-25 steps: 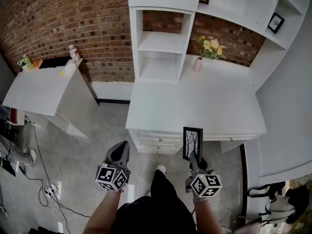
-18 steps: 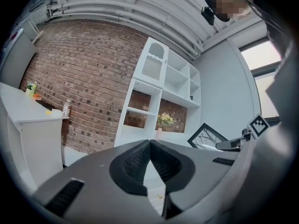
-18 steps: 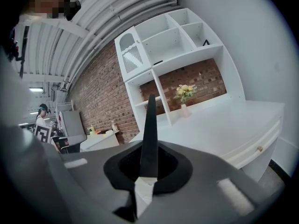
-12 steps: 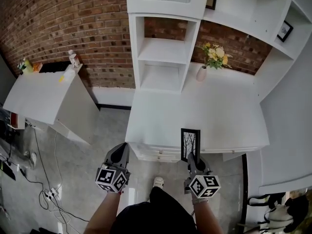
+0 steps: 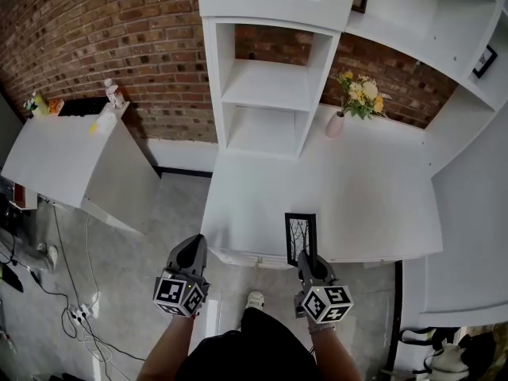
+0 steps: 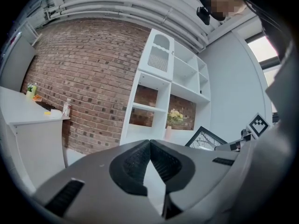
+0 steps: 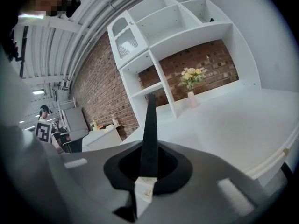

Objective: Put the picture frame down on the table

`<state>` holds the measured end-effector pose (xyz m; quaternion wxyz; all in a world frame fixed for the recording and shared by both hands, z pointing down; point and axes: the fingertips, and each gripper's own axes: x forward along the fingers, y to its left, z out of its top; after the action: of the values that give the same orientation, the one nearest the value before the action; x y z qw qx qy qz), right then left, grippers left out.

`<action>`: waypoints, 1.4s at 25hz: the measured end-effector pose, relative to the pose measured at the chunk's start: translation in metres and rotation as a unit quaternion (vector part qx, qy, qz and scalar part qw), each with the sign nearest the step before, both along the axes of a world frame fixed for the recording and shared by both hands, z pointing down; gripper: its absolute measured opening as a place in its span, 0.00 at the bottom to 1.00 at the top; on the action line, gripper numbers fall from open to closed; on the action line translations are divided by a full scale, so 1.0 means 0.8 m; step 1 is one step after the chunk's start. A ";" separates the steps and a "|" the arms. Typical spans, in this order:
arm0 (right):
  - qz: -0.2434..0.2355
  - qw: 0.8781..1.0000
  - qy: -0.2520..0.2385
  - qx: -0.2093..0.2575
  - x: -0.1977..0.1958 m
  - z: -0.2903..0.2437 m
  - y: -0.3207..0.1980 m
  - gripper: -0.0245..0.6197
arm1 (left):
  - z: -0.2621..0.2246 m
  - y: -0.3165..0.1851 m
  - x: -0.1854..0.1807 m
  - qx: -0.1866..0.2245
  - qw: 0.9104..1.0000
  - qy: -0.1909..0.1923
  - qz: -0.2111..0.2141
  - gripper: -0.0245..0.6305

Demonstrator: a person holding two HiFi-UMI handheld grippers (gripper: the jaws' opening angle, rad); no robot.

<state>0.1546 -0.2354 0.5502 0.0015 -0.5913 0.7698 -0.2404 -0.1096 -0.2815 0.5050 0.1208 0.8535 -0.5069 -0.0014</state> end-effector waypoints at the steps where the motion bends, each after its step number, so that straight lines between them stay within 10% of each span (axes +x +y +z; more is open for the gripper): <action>1: -0.001 1.000 -0.002 -0.005 0.000 0.004 -0.005 0.07 | 0.003 -0.004 0.002 -0.002 1.000 -0.001 0.001 0.04; 35: -0.016 0.991 -0.090 -0.096 0.005 0.070 -0.112 0.13 | 0.036 -0.073 0.029 -0.028 1.000 -0.003 -0.008 0.04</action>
<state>0.1584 -0.3248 0.6059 0.0104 -0.5526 0.7490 -0.3654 -0.0861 -0.3403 0.5337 0.1427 0.8456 -0.5142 0.0146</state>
